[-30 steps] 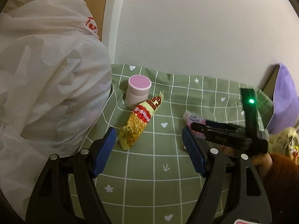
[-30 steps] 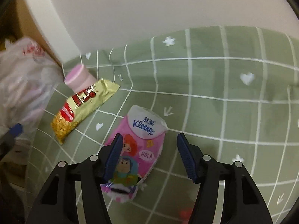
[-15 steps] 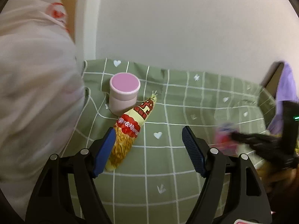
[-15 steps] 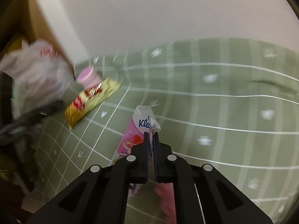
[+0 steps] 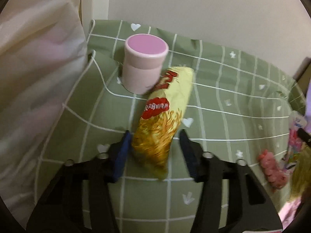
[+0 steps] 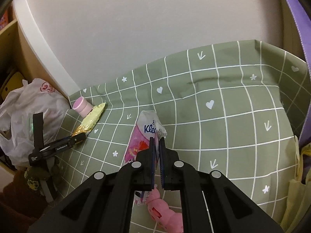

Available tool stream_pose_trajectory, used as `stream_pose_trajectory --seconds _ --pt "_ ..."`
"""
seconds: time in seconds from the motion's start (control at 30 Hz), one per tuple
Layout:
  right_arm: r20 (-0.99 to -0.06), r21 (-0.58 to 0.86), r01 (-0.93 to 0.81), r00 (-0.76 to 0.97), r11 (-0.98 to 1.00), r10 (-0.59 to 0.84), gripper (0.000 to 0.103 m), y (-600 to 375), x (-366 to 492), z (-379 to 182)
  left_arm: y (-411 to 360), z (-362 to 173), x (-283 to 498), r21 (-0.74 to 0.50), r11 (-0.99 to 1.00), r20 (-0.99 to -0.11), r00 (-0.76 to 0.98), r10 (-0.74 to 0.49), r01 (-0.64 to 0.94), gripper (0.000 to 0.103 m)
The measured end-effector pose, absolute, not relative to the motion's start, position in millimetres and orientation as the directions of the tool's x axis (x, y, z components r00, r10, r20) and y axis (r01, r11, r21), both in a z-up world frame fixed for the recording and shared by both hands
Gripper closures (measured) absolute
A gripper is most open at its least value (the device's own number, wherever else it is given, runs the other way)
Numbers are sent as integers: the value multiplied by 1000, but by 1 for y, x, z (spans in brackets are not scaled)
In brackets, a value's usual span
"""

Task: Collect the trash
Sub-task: 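Grasp the yellow corn-shaped snack bag with the left gripper while the right grasps the pink Kleenex pack, then carry the corn snack bag with the left gripper while the right carries the Kleenex pack to the trash bag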

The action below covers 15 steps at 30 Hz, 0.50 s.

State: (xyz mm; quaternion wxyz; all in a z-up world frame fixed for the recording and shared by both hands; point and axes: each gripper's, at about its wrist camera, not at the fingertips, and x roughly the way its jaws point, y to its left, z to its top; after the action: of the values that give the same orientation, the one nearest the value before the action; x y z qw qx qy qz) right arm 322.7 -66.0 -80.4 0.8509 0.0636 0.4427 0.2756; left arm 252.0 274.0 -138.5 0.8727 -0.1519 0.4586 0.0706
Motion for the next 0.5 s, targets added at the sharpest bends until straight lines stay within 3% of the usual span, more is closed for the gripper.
stream_pose_trajectory --seconds 0.03,0.27,0.5 --pt "-716 352 -413 460 840 525 97 -68 321 -79 273 -136 249 -211 943 -814 580 -23 -258 66" --pt "-698 358 -400 485 844 527 97 -75 311 -73 260 -114 240 -234 948 -775 631 -47 -217 68" --pt "-654 316 -389 571 865 496 97 -99 289 -44 209 -50 249 -246 969 -655 742 -141 -34 68"
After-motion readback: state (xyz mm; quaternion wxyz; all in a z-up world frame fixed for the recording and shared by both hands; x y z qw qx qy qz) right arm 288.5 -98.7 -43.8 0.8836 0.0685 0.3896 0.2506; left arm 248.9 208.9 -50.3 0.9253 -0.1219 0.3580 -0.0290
